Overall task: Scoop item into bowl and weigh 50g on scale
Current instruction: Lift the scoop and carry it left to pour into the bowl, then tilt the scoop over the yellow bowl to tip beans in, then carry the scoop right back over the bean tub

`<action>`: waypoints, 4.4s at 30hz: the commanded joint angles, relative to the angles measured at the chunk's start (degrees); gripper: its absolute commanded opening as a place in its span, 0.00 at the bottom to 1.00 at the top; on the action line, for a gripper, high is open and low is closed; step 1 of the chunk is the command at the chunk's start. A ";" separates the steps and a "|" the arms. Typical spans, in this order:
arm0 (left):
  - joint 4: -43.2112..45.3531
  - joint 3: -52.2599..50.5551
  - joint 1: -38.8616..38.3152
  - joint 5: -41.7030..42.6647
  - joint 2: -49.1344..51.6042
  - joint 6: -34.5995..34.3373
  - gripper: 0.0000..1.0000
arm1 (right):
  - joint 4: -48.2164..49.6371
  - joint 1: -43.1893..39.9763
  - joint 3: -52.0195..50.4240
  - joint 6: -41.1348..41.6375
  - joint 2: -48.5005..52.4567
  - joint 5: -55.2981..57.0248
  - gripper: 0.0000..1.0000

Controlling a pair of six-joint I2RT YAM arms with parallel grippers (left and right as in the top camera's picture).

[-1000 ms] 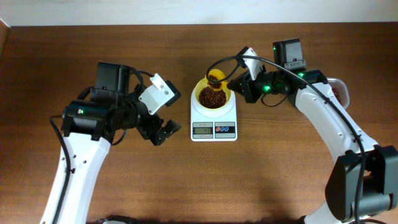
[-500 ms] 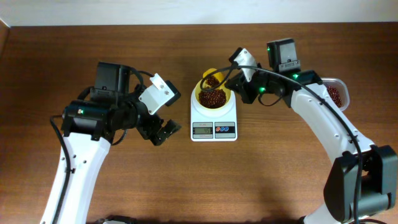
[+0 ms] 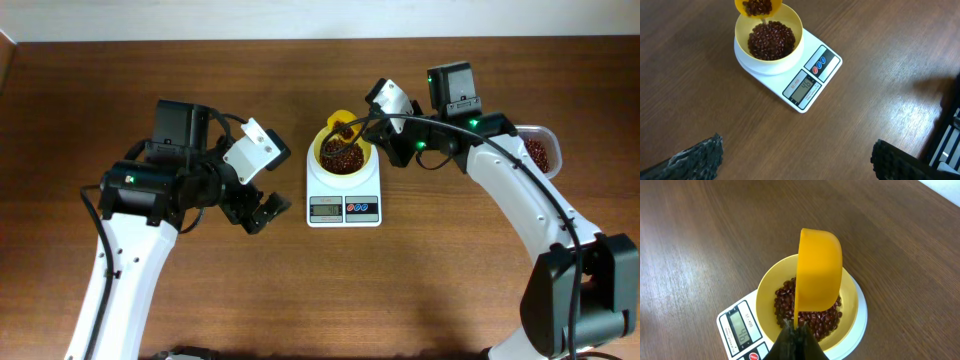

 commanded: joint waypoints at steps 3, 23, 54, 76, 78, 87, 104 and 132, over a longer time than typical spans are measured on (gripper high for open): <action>-0.09 -0.17 0.20 0.00 0.31 0.90 0.99 | 0.46 0.24 1.07 -0.68 -1.46 0.20 0.04; -0.09 -0.17 0.20 0.00 0.31 0.90 0.99 | 0.42 0.24 1.09 -0.66 -1.46 0.20 0.04; -0.09 -0.17 0.20 0.00 0.31 0.90 0.99 | 0.00 0.13 1.07 13.51 -1.46 -3.08 0.04; -0.09 -0.17 0.20 0.00 0.31 0.90 0.99 | 3.39 -13.57 1.07 22.60 -1.46 -16.31 0.04; -0.09 -0.17 0.20 0.00 0.31 0.90 0.99 | 3.23 -15.34 1.07 22.62 -1.46 -17.09 0.04; -0.09 -0.17 0.20 0.00 0.31 0.90 0.99 | -0.87 -24.90 1.07 22.58 -1.46 -16.98 0.04; -0.09 -0.17 0.20 0.00 0.31 0.90 0.99 | -17.29 -44.83 1.07 14.97 -3.41 2.91 0.04; -0.09 -0.17 0.20 0.00 0.31 0.90 0.99 | -16.59 -33.09 1.07 0.92 -9.35 34.67 0.04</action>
